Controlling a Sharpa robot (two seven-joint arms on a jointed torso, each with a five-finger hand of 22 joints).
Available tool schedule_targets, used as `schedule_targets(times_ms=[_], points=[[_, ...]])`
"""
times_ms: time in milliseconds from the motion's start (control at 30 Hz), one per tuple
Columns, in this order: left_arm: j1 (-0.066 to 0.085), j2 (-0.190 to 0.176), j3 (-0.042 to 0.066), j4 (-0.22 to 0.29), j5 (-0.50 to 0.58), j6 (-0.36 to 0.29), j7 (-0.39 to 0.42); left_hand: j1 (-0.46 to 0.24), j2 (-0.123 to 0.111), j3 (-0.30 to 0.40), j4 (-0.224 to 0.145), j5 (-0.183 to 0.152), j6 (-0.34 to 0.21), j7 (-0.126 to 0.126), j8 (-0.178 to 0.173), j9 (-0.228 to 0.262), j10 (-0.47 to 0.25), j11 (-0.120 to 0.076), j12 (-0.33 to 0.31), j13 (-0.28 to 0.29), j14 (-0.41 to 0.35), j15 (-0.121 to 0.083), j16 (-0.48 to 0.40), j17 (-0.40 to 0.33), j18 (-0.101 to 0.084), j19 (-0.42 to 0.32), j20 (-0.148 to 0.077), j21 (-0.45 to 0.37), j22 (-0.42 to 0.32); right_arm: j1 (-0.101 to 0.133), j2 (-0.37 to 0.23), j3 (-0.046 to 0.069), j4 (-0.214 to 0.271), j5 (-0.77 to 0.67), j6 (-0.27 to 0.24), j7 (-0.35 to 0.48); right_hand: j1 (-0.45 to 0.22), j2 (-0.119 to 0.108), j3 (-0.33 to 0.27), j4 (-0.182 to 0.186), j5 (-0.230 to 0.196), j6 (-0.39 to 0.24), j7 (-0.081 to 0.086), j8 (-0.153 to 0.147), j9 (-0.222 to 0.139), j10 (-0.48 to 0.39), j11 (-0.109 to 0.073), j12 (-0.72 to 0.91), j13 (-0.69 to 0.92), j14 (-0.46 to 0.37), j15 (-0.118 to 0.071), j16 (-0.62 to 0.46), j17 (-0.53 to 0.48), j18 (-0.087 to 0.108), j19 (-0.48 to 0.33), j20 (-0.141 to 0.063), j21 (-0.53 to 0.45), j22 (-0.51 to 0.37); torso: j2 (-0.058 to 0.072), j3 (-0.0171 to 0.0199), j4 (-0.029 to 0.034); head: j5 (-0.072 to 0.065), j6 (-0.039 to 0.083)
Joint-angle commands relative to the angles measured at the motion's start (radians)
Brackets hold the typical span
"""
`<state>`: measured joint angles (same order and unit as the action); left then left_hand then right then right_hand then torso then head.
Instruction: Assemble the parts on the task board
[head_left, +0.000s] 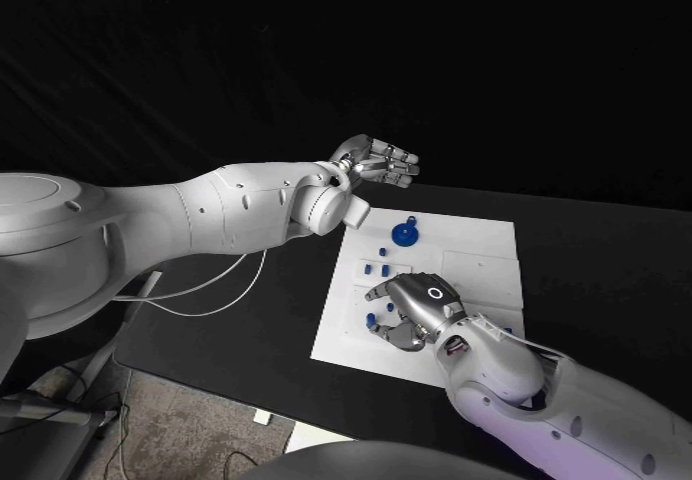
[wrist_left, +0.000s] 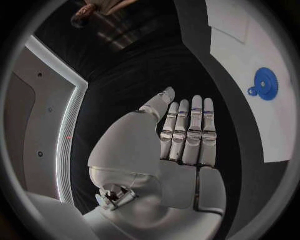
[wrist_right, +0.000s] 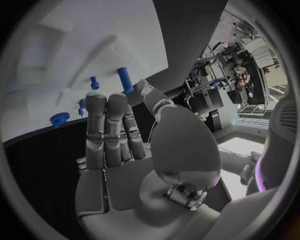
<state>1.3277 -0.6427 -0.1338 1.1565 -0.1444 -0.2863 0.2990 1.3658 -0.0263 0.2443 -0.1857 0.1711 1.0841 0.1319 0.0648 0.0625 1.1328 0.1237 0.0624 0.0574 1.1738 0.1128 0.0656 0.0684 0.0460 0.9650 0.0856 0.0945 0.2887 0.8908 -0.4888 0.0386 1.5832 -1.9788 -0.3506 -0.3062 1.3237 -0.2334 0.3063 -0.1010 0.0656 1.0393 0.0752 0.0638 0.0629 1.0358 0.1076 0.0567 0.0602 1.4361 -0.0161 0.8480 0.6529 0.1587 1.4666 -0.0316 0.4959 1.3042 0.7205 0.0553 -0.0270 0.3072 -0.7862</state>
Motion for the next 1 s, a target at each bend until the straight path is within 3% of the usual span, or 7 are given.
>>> schedule_targets(times_ms=[33,133,200,433,600,700,1000], points=[[0.002,-0.002,0.0,0.003,-0.004,0.012,0.005,0.01,0.003,0.001,0.003,-0.001,0.0,0.001,0.0,0.0,-0.008,0.002,-0.002,0.0,-0.006,-0.002,-0.003,-0.001,-0.011,-0.003,0.006,0.004,-0.001,0.001,-0.024,0.02,0.03,0.06,-0.05,0.016,0.029,-0.008,-0.041,0.064,-0.008,-0.012,-0.004,-0.002,-0.001,-0.006,0.0,0.003,-0.001,0.001,0.007,0.003,-0.007,0.009,0.048,0.006,-0.002,-0.013,-0.001,0.0,-0.0023,-0.014,0.012],[0.002,-0.008,0.0,0.006,-0.004,0.012,0.005,0.01,0.003,0.001,0.003,-0.001,0.0,0.001,0.0,0.0,-0.008,0.002,-0.002,0.0,-0.006,-0.002,-0.003,-0.001,-0.011,-0.003,0.006,0.004,-0.001,0.001,-0.063,0.06,0.056,0.151,-0.04,0.024,0.003,0.018,-0.05,0.084,-0.006,0.003,0.011,-0.002,-0.001,0.049,-0.014,0.002,-0.001,0.002,0.0,0.004,-0.01,0.002,0.048,0.0,0.003,-0.015,-0.002,0.0015,-0.004,-0.024,0.021],[0.002,-0.014,0.0,0.009,-0.004,0.01,0.007,0.01,0.003,0.001,0.003,-0.001,0.0,0.001,0.0,0.0,-0.008,0.002,-0.002,0.0,-0.006,-0.002,-0.003,-0.001,-0.011,-0.003,0.006,0.004,-0.001,0.002,-0.095,0.09,0.068,0.255,-0.027,0.036,-0.038,0.07,-0.027,0.116,0.008,0.068,0.033,0.01,0.005,0.174,-0.043,0.019,0.004,0.005,-0.015,0.005,-0.01,-0.009,0.049,-0.01,0.013,-0.014,-0.002,0.0005,-0.0043,-0.027,0.025],[0.002,-0.047,0.0,0.027,-0.003,0.009,0.019,0.013,0.001,0.0,0.002,-0.001,-0.004,0.003,0.0,0.0,-0.017,0.004,-0.002,0.0,0.0,-0.003,-0.003,0.0,-0.01,0.0,0.005,0.008,-0.001,0.029,-0.236,0.164,0.098,0.546,0.104,0.057,-0.07,0.108,0.028,0.065,0.015,0.195,-0.02,0.002,0.039,0.387,-0.12,0.089,0.071,0.004,-0.068,0.014,0.009,-0.067,0.046,-0.07,0.045,0.002,-0.009,0.0031,-0.0186,-0.063,0.052],[0.001,-0.07,-0.001,0.041,-0.002,0.013,0.027,0.011,0.001,-0.001,0.003,-0.001,-0.003,0.003,0.0,0.0,-0.017,0.004,-0.002,0.0,0.002,-0.003,-0.003,0.0,-0.01,0.001,0.004,0.009,0.0,0.049,-0.32,0.189,0.1,0.701,0.211,0.026,-0.093,0.131,-0.024,0.03,0.02,0.178,-0.023,0.0,0.052,0.343,-0.143,0.376,0.38,0.012,-0.085,0.007,0.024,-0.086,0.051,-0.091,0.069,0.009,-0.015,0.0073,-0.0296,-0.1,0.074],[0.0,-0.082,-0.001,0.05,-0.001,0.022,0.033,0.009,0.002,-0.002,0.004,-0.002,-0.004,0.003,0.0,0.0,-0.018,0.003,-0.002,0.0,0.003,-0.004,-0.003,-0.001,-0.01,0.001,0.004,0.009,0.0,0.06,-0.357,0.195,0.088,0.79,0.247,0.0,-0.117,0.142,-0.012,0.073,-0.003,0.161,-0.024,0.0,0.064,0.201,-0.147,0.677,0.734,0.007,-0.086,0.038,0.064,-0.091,0.051,-0.092,0.131,0.041,-0.022,0.0062,-0.0374,-0.122,0.084],[-0.005,-0.122,-0.002,0.083,-0.002,0.05,0.059,-0.015,-0.005,-0.026,0.019,-0.008,-0.013,-0.005,-0.001,0.0,-0.006,-0.003,-0.002,0.0,0.018,-0.008,-0.001,0.002,-0.011,0.008,0.005,0.011,-0.004,0.075,-0.432,0.2,0.082,0.861,0.445,-0.225,-0.201,0.142,0.006,0.169,-0.017,0.123,-0.014,-0.001,0.08,0.259,-0.139,0.919,1.028,0.001,-0.081,0.163,0.22,-0.091,0.054,-0.089,0.236,0.09,-0.036,0.0065,-0.0479,-0.17,0.084]])
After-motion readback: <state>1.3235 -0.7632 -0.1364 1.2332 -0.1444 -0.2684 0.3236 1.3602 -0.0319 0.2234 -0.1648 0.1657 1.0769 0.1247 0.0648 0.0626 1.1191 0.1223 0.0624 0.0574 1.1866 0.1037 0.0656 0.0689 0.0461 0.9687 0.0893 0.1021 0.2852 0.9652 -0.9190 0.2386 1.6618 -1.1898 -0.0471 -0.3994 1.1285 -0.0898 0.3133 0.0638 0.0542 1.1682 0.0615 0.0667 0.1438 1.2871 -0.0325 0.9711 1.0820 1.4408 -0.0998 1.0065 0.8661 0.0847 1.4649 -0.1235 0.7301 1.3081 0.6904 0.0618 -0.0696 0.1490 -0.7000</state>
